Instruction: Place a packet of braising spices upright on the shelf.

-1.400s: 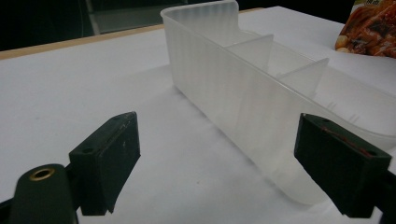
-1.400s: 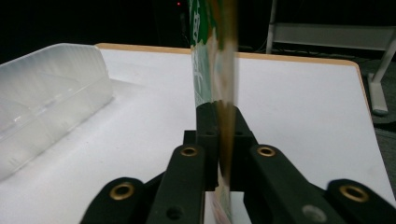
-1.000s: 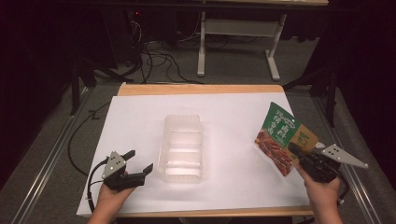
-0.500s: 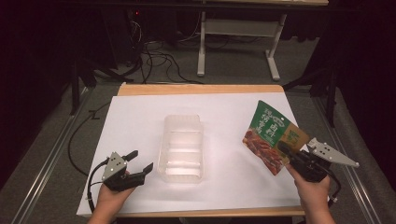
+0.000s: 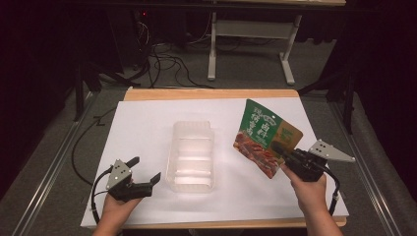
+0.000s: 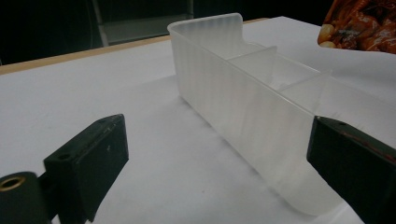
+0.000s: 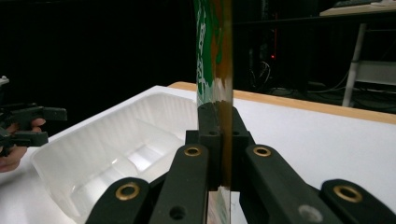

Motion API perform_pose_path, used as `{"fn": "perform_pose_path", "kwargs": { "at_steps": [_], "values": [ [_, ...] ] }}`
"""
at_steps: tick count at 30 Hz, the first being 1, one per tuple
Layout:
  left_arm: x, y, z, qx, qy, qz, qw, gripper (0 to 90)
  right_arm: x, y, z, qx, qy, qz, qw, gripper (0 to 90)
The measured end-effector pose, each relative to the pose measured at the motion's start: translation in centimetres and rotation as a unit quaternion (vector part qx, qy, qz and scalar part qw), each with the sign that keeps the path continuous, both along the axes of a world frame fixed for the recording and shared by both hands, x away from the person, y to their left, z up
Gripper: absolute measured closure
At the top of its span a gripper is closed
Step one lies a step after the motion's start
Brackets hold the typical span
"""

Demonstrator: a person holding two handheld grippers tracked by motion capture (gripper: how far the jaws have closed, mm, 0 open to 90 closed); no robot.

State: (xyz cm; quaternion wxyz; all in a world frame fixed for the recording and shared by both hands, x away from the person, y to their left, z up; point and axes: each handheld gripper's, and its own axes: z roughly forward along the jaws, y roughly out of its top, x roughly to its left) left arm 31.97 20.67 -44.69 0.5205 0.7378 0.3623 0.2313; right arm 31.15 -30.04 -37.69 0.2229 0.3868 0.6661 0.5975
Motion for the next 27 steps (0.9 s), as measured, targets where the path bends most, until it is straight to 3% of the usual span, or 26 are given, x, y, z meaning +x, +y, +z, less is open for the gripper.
{"fn": "perform_pose_path", "kwargs": {
  "at_steps": [12,27],
  "values": [
    [0.0,-0.1,0.0,-0.003,-0.001,-0.009,1.0,1.3,1.9,4.0,1.1,0.006,-0.003,0.041,0.9991,90.0],
    [-0.1,0.1,0.1,-0.008,-0.001,-0.016,0.9998,3.0,4.5,9.7,1.5,0.014,-0.013,0.068,0.9975,90.0]
  ]
}}
